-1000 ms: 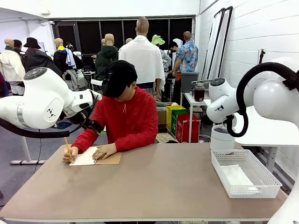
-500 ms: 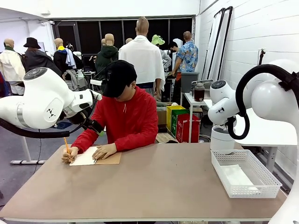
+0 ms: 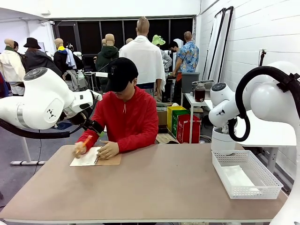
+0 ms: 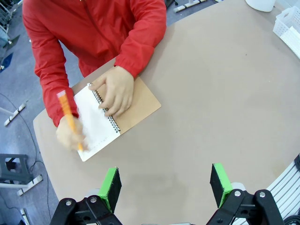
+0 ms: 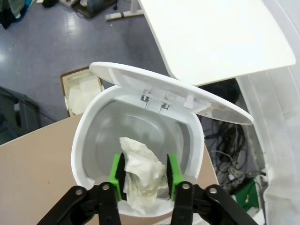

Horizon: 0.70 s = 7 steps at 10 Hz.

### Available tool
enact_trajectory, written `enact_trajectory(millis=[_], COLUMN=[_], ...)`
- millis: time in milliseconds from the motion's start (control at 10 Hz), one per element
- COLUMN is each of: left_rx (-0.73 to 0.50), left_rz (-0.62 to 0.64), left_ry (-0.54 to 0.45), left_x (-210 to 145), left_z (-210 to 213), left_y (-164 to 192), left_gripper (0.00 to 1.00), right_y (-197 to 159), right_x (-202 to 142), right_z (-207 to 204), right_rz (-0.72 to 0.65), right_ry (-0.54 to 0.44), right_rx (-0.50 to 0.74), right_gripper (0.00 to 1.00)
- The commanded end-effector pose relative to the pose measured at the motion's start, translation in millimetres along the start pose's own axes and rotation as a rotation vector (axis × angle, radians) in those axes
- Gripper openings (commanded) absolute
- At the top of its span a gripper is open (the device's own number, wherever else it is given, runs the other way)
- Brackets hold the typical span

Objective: Sort the paper based on its condition.
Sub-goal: If a person hands you a paper, place it in the Organizing basket , and if it's crumpled, put it in the Trash can.

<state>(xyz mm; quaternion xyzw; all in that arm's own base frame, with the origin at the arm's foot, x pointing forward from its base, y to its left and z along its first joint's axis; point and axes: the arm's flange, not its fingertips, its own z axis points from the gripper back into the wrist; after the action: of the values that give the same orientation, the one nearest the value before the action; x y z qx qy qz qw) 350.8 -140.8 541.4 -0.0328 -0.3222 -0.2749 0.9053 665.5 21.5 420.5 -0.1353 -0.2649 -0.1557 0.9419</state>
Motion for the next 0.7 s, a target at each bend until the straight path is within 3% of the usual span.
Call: enact_trajectory(millis=[0, 600], left_rx=[0.000, 0.000], left_rz=[0.001, 0.001], left_ry=[-0.004, -0.004], left_x=[-0.2, -0.2], left_z=[0.1, 0.1], left_y=[0.6, 0.6], left_gripper=[1.00, 1.00], right_y=[6.9, 2.9], right_x=[3.2, 1.8], right_z=[-1.7, 7.9], right_rz=[-0.023, -0.040], right_ry=[-0.034, -0.024], right_rx=[-0.019, 0.012], right_gripper=[1.00, 1.00])
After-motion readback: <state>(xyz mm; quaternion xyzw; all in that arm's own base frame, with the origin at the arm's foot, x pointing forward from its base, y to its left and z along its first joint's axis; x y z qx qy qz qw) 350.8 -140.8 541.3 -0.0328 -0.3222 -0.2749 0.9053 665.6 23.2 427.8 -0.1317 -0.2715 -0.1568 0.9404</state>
